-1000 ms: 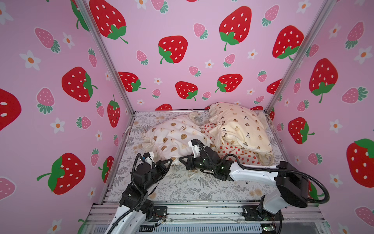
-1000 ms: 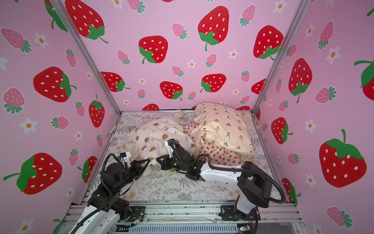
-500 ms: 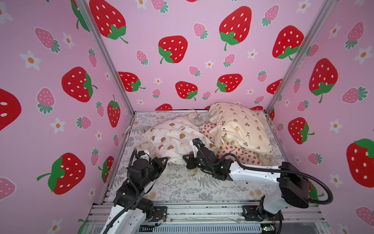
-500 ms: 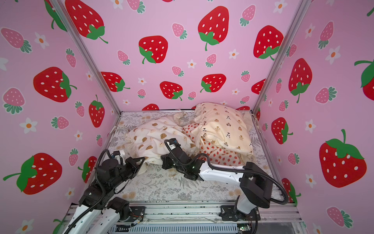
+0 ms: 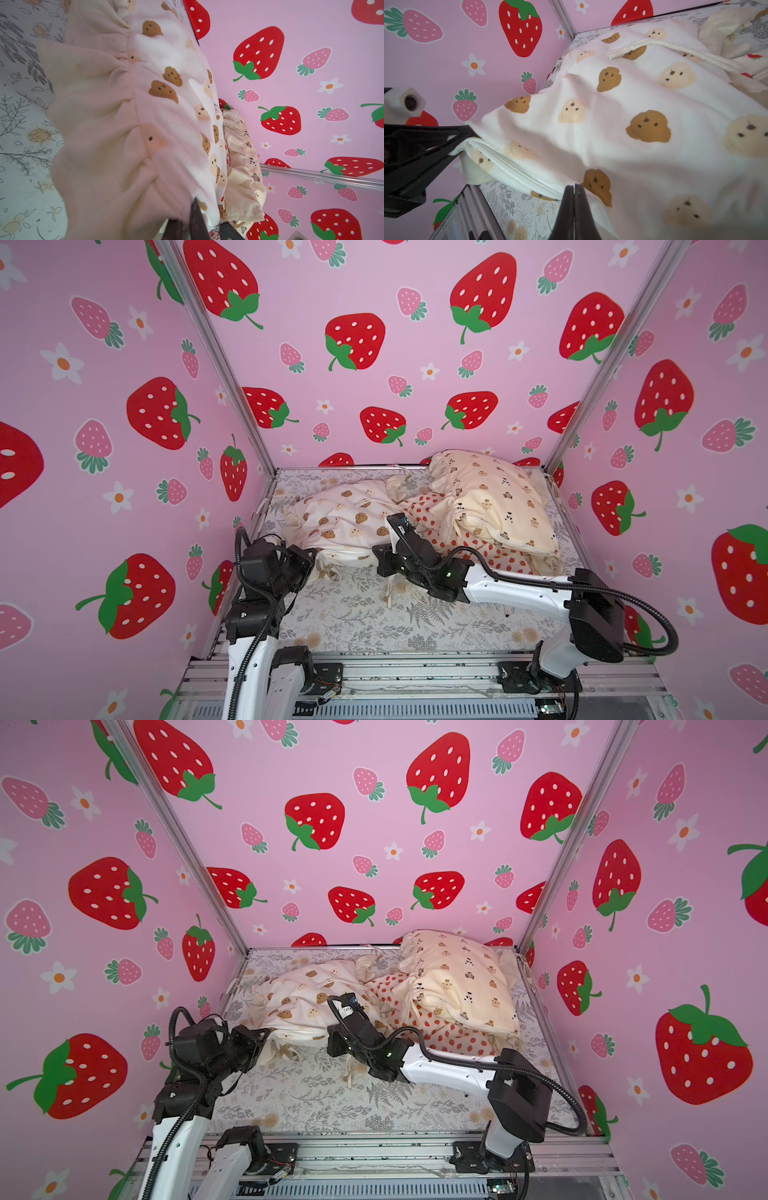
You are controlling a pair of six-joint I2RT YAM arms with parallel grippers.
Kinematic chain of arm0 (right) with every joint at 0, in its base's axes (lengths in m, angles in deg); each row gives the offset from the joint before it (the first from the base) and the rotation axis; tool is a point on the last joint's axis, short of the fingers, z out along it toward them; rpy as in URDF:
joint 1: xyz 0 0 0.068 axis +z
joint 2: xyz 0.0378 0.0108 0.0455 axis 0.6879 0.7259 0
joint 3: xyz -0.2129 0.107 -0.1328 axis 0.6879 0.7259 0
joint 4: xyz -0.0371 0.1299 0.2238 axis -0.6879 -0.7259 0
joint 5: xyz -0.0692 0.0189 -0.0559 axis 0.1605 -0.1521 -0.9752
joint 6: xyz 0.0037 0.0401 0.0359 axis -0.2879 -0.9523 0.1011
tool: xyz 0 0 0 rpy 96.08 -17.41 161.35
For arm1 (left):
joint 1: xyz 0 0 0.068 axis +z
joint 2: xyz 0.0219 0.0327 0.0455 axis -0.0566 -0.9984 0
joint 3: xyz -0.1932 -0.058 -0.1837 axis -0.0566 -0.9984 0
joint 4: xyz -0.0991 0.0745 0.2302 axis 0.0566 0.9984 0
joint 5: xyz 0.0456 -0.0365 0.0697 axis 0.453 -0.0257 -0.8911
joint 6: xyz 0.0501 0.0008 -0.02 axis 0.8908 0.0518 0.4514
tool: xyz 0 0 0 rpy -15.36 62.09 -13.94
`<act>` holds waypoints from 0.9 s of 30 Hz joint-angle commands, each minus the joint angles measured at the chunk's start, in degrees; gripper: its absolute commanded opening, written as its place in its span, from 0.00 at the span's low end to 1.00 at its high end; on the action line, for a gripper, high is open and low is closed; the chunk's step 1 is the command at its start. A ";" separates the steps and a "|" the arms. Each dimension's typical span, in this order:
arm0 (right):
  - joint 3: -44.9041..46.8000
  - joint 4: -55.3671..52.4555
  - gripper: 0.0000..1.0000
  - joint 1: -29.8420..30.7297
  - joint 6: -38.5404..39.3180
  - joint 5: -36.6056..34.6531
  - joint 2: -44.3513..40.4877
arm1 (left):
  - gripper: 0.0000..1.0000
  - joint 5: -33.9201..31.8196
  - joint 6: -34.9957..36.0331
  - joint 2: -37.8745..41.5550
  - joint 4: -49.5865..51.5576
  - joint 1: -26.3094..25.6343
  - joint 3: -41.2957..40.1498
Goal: Zip up pillowcases
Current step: Zip the zipper on the pillowcase.
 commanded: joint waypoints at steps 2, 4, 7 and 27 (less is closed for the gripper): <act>-1.71 -4.91 0.00 -1.59 1.06 -4.25 1.10 | 0.00 2.66 3.37 -0.04 -0.02 4.36 1.39; -1.27 -4.93 0.00 -2.58 0.95 -3.98 0.99 | 0.00 2.69 4.51 -0.35 0.70 5.90 1.85; -1.08 -5.98 0.00 -3.72 1.62 -4.98 0.86 | 0.00 2.95 5.96 -1.26 1.57 8.10 2.93; 0.14 -9.00 0.00 -11.54 8.13 -10.72 -0.96 | 0.00 14.43 10.48 -8.46 2.88 29.51 7.24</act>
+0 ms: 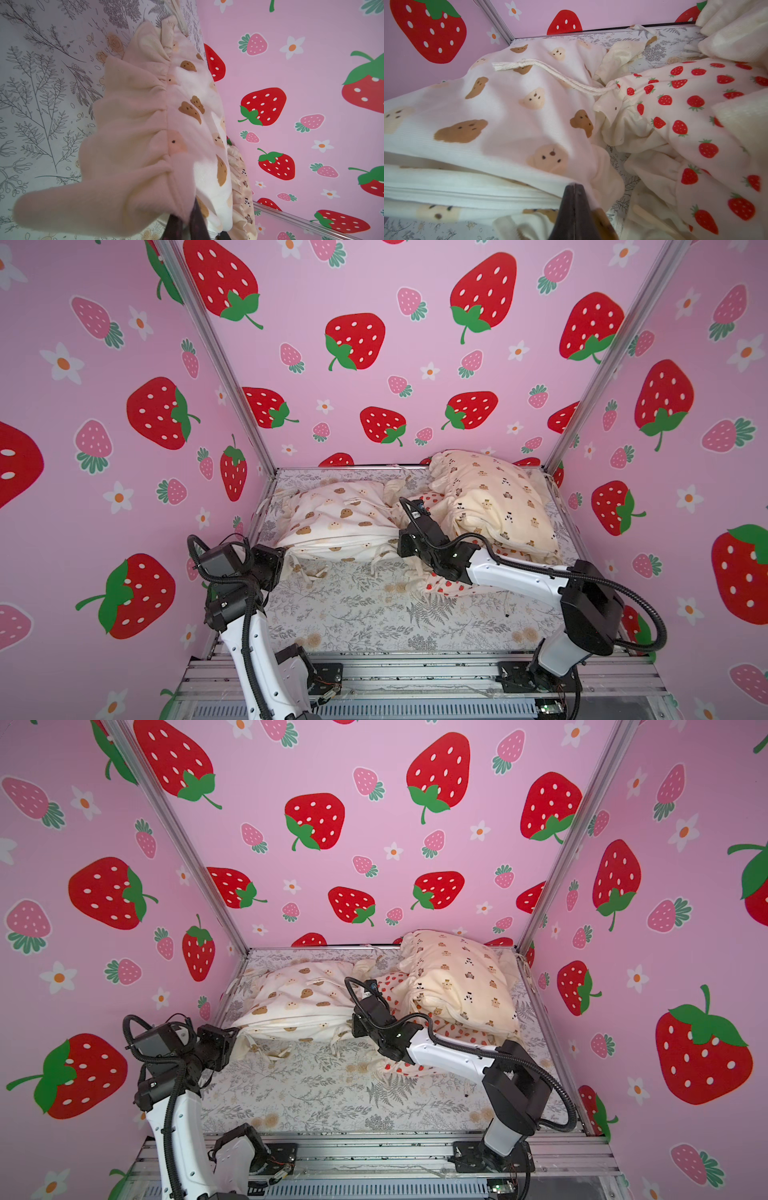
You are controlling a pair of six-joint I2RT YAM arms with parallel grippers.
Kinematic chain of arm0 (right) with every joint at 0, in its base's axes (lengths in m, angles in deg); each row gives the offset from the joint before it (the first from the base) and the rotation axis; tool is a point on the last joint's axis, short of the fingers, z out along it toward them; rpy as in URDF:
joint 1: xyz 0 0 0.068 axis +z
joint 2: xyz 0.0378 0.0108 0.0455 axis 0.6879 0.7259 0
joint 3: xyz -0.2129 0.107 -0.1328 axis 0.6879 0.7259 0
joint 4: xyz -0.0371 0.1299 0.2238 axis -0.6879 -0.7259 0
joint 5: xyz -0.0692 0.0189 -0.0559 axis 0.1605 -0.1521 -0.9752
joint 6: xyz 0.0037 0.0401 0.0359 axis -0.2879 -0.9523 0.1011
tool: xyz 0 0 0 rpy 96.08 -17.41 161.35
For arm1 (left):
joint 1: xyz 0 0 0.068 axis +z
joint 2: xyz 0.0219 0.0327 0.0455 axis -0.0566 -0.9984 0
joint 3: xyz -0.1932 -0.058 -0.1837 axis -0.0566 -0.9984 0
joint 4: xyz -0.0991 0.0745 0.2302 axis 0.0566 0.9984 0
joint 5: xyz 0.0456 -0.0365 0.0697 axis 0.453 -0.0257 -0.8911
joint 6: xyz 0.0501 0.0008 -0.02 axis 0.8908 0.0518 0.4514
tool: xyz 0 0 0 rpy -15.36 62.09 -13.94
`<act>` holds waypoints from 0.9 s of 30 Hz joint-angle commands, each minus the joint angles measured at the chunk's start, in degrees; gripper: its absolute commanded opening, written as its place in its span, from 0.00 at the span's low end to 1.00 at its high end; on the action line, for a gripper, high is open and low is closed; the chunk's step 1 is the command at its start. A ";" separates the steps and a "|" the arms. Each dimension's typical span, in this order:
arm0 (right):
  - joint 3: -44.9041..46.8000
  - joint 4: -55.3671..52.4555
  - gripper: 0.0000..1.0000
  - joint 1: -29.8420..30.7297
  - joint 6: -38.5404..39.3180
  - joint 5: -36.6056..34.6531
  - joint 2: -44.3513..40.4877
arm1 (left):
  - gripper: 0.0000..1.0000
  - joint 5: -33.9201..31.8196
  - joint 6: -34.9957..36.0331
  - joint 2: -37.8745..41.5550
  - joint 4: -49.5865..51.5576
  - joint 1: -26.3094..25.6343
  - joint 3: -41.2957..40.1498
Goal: Zip up pillowcases
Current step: Zip the zipper on the pillowcase.
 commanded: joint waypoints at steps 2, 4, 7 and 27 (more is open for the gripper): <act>0.65 -3.05 0.00 -2.20 1.90 -4.77 -2.70 | 0.00 1.27 3.34 -1.40 0.60 4.33 4.40; 0.78 -3.62 0.00 -2.39 2.67 -5.87 -3.56 | 0.00 1.39 3.72 -2.43 0.96 4.88 4.93; 0.52 -4.54 0.00 -3.40 2.86 -5.79 -3.79 | 0.00 0.99 3.40 -2.14 -0.26 4.88 4.04; -4.66 -4.91 0.01 -7.94 9.20 -1.53 1.09 | 0.00 -1.51 1.72 3.58 -0.50 -2.97 1.56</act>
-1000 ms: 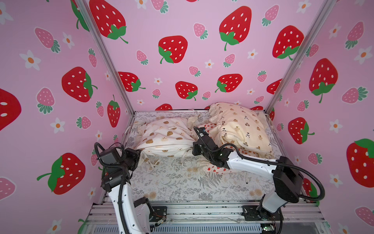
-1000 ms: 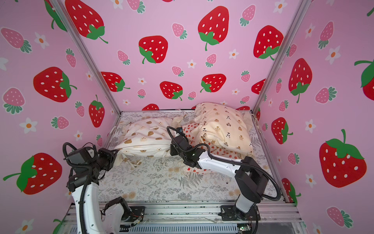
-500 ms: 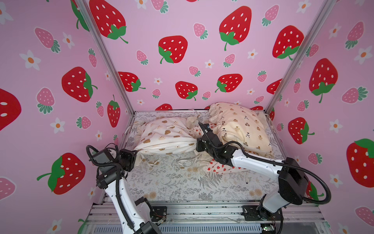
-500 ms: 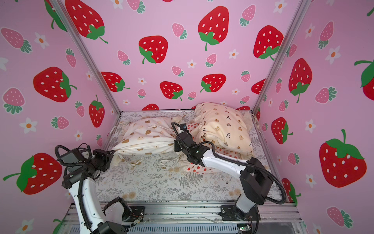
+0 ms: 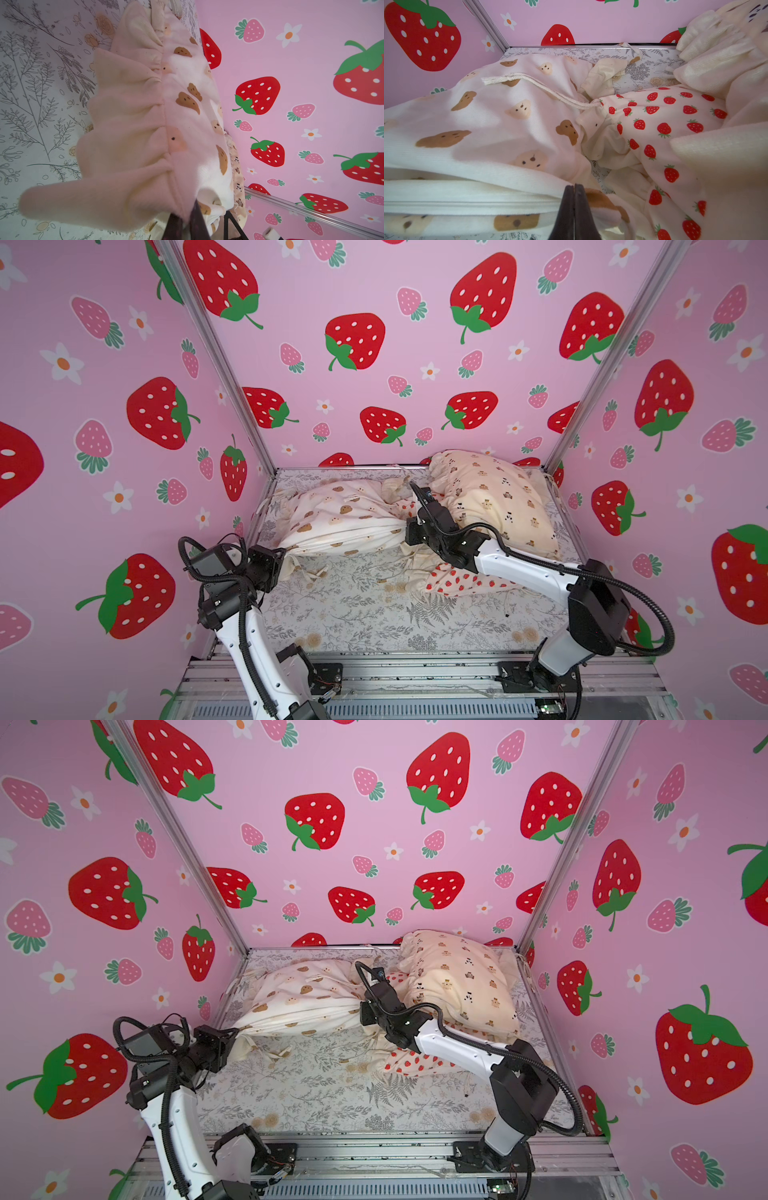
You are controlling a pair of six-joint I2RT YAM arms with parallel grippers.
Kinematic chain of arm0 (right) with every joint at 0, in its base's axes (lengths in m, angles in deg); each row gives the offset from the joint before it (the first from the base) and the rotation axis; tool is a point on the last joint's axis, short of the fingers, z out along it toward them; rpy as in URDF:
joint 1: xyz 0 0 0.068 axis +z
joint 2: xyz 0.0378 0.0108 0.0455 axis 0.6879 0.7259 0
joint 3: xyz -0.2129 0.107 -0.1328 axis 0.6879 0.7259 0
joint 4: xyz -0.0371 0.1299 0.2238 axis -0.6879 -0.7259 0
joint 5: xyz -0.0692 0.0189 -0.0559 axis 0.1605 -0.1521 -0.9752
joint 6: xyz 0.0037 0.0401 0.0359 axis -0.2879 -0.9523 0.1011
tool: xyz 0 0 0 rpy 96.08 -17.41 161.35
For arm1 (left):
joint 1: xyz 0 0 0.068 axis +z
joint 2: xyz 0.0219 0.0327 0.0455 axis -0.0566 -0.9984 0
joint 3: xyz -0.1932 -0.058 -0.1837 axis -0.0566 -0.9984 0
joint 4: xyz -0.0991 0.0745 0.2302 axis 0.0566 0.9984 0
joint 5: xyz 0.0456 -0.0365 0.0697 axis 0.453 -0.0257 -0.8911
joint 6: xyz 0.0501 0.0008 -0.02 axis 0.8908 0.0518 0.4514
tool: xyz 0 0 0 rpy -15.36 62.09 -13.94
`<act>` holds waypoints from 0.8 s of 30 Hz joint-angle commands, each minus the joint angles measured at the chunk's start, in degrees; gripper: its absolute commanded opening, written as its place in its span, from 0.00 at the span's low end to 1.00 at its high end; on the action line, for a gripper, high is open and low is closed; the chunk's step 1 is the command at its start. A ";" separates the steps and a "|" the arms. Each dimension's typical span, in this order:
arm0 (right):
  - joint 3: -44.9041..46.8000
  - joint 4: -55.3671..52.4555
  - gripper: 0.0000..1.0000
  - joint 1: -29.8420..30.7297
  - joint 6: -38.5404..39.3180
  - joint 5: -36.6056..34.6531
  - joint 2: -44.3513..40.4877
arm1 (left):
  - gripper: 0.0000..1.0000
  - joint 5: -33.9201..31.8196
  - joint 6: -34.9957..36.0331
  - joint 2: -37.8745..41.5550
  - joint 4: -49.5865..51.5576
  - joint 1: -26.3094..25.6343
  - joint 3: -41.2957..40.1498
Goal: Zip up pillowcases
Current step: Place the pillowcase at the center of the board.
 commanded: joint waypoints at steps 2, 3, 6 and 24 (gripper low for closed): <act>-3.17 -2.81 0.02 -3.62 2.42 -4.78 4.02 | 0.00 -12.58 -0.50 3.79 -3.11 -9.28 -0.92; -4.01 -2.82 0.02 -4.44 2.12 -3.60 4.95 | 0.00 -13.81 -0.81 3.42 -3.11 -11.76 -1.77; -6.93 -3.66 0.05 -5.33 3.87 -2.09 7.29 | 0.00 -16.16 -2.06 2.98 -4.90 -18.81 -4.81; -11.07 -21.34 0.60 -6.33 8.25 -1.47 -10.60 | 0.84 -48.24 8.94 7.00 14.41 -29.61 8.42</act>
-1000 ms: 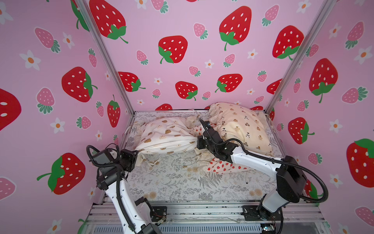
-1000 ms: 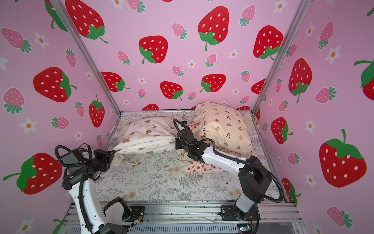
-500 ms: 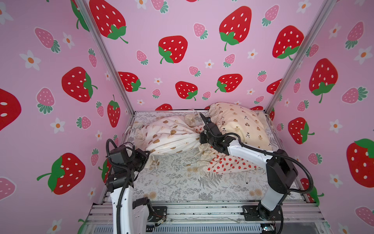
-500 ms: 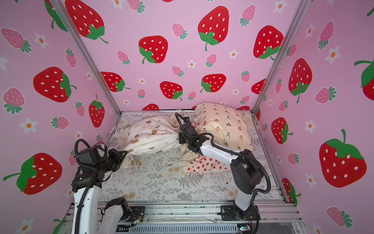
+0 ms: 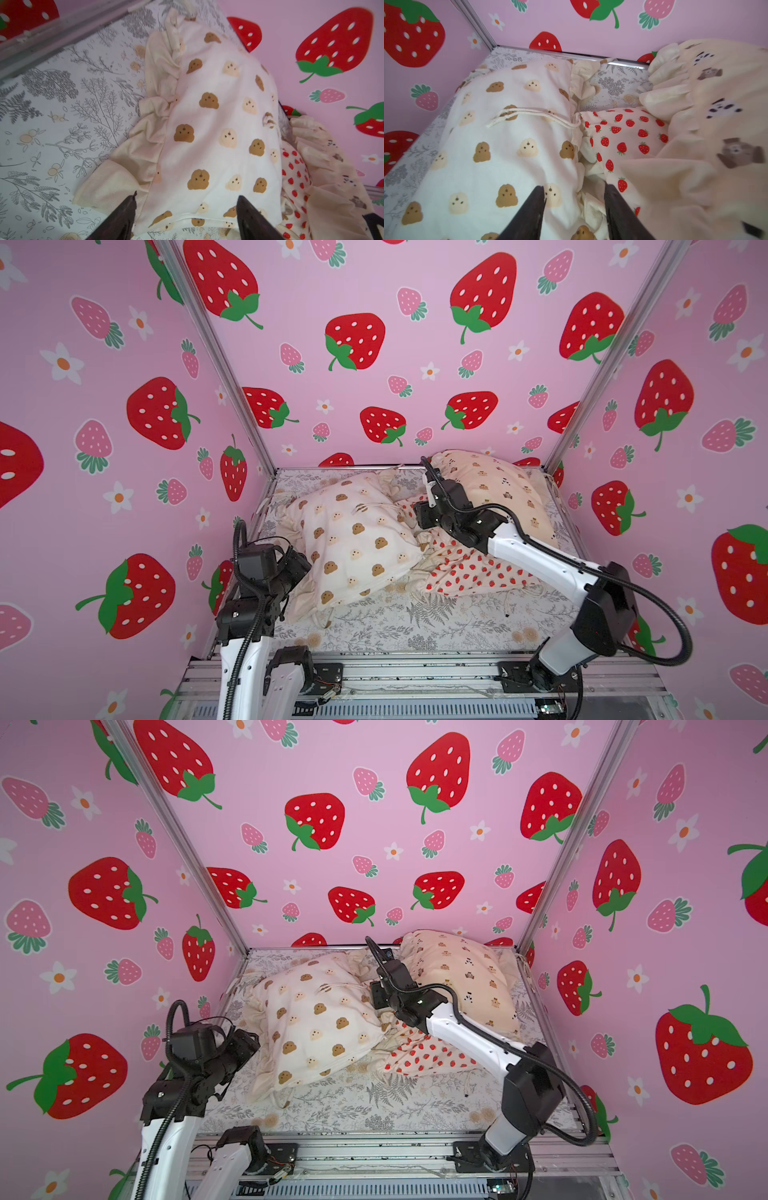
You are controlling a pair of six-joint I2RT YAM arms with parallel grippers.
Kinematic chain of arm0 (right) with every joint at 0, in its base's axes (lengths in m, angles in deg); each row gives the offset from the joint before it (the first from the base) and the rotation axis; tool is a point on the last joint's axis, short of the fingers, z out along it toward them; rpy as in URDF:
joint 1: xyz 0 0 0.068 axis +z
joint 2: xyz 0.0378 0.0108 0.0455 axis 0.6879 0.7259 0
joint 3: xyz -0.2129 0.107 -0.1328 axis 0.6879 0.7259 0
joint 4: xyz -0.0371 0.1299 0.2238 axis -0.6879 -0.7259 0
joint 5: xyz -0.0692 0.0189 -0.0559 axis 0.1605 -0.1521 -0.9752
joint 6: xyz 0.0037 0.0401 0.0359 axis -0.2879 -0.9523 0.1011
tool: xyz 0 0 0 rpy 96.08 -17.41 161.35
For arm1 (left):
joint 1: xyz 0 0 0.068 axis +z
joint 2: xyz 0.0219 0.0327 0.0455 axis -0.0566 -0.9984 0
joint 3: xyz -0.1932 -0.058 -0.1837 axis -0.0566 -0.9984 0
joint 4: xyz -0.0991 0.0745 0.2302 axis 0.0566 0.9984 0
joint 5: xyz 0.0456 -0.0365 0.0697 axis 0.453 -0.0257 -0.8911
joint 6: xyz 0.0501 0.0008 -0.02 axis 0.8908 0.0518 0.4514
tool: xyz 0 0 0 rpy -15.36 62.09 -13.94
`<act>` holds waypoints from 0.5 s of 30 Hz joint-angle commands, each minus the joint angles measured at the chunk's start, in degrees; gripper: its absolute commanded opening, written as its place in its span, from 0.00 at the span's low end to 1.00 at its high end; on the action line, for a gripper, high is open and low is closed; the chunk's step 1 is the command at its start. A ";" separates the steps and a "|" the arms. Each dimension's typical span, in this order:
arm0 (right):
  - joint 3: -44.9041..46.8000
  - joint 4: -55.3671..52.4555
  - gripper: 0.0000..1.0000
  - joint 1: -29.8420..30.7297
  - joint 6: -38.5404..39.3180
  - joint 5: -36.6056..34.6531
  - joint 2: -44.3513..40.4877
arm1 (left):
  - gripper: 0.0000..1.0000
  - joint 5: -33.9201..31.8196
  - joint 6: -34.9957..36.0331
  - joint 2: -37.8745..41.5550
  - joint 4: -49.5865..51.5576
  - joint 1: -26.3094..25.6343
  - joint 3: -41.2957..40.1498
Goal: Zip up pillowcases
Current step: Place the pillowcase at the center of the board, then reset both arms
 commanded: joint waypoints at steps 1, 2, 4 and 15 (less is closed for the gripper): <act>-1.17 -8.06 0.65 -1.72 1.25 -4.80 -6.71 | 0.86 -8.34 3.14 -0.45 2.83 -0.21 4.46; -1.07 -10.27 0.70 -2.92 1.04 -6.07 -8.68 | 0.88 -8.66 3.49 -1.10 1.49 -0.16 4.73; -0.05 -14.06 0.81 -5.75 0.85 -9.00 -12.69 | 0.91 -8.78 4.29 -3.08 -2.18 -0.30 4.11; 34.79 -2.43 1.00 -34.31 3.46 -28.79 -35.40 | 0.96 -24.89 15.41 -9.29 -33.42 -4.33 -13.81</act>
